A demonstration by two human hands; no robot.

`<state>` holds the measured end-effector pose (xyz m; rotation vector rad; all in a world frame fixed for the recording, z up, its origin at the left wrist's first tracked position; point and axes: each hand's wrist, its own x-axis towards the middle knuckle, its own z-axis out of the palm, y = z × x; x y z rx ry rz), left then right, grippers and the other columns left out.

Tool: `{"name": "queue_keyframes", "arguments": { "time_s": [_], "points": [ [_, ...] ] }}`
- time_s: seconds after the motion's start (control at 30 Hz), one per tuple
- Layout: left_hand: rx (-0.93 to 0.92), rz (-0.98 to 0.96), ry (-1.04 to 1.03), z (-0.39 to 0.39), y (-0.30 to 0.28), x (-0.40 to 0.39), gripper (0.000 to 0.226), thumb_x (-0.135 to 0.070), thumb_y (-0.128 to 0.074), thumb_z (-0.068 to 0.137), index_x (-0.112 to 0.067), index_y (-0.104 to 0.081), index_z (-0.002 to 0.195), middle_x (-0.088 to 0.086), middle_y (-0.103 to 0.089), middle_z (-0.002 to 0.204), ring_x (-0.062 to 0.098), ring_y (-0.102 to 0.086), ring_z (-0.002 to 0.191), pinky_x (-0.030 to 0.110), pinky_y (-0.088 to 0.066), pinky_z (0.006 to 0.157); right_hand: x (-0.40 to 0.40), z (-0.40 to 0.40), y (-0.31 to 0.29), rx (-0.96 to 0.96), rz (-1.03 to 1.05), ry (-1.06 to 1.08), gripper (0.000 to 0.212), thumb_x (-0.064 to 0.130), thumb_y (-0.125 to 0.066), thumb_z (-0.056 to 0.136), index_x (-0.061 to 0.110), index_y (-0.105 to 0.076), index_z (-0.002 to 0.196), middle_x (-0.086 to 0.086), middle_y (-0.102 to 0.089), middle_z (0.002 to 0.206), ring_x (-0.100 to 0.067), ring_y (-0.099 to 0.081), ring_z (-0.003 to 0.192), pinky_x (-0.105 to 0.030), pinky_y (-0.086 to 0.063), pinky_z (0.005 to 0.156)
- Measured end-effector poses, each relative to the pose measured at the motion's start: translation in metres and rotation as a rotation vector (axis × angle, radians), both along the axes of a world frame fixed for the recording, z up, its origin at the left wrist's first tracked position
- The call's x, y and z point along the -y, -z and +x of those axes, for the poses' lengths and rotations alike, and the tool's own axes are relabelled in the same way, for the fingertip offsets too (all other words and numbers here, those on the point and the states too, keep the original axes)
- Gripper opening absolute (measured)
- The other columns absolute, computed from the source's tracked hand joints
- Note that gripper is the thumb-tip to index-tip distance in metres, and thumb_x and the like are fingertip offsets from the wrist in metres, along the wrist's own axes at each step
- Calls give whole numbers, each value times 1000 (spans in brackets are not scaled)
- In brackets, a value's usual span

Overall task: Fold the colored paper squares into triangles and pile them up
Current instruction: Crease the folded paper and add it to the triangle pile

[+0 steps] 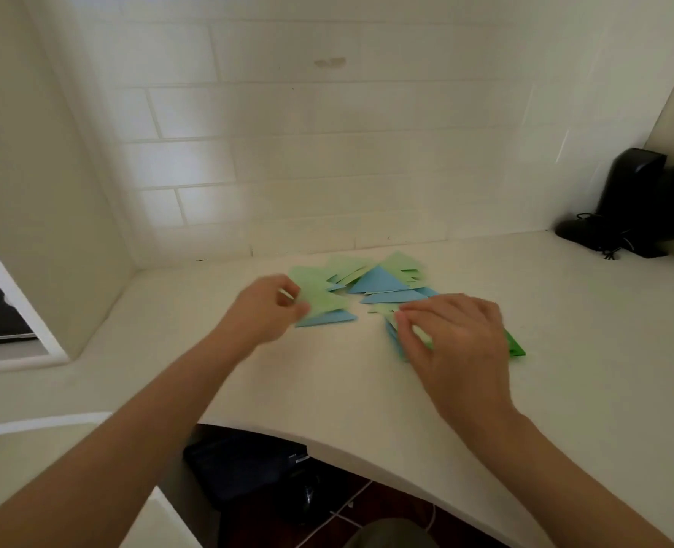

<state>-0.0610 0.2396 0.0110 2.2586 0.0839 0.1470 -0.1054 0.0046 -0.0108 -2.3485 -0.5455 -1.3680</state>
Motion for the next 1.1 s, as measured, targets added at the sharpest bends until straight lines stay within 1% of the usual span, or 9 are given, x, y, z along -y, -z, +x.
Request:
{"name": "queue_keyframes", "arguments": {
  "time_s": [0.1,0.2,0.37,0.47,0.6,0.67,0.77,0.93,1.1],
  "points": [
    [92,-59,-183,25,-1,-18,27,-24,-69,84,-17,-50,103,2,-66,90,20,-57,78,28,-39,61,-16,-16,11,-35,-143,-172,20,25,-60,90,19,-70,74,9,-71,82,-10,-64,77,-35,-45,81],
    [133,-40,-291,44,9,-22,28,-26,-66,87,-14,-52,107,3,-64,90,22,-57,83,30,-42,70,-23,-21,32,-297,-218,-213,30,32,-52,92,20,-66,68,8,-67,70,-13,-59,64,-35,-49,69],
    [77,193,-338,63,42,-26,21,-27,-65,86,-16,-56,102,8,-60,105,25,-54,95,33,-41,77,-17,-22,37,-584,-41,-336,26,39,-51,88,23,-71,84,13,-69,86,-4,-60,79,-28,-52,73],
    [185,164,-359,59,44,-22,28,-21,-68,83,-16,-54,107,10,-49,110,28,-50,102,32,-40,79,-16,-23,34,-621,8,-365,23,39,-56,84,23,-72,83,17,-69,90,1,-60,84,-25,-51,79],
    [463,30,-121,18,19,7,12,-11,-65,83,-17,-60,92,0,-55,90,10,-53,79,13,-38,68,-16,-23,33,-644,46,-370,22,42,-58,79,25,-71,75,19,-67,88,1,-59,84,-24,-51,78],
    [385,-2,178,-15,8,23,5,-13,-66,85,-18,-65,86,-5,-63,84,5,-58,76,12,-44,69,-15,-23,33,-648,44,-364,24,44,-57,78,25,-70,74,19,-66,88,1,-59,84,-25,-51,77],
    [238,151,520,-49,11,28,4,-27,-66,87,-26,-69,89,-14,-65,90,3,-59,88,17,-47,76,-16,-24,32,-635,22,-378,24,44,-55,80,24,-70,76,18,-65,87,0,-58,84,-24,-50,76],
    [213,227,545,-62,31,13,24,-52,-60,81,-32,-70,89,-18,-60,96,1,-55,96,25,-44,87,-19,-23,31,-611,0,-399,17,38,-57,84,23,-64,79,15,-61,87,-3,-57,85,-25,-48,76],
    [290,240,348,-66,44,21,7,-42,-67,82,-36,-65,81,-16,-57,94,2,-48,95,28,-40,88,-22,-13,30,-584,-54,-383,20,38,-53,86,21,-61,81,11,-59,90,-6,-54,89,-26,-46,79]
  ]
}}
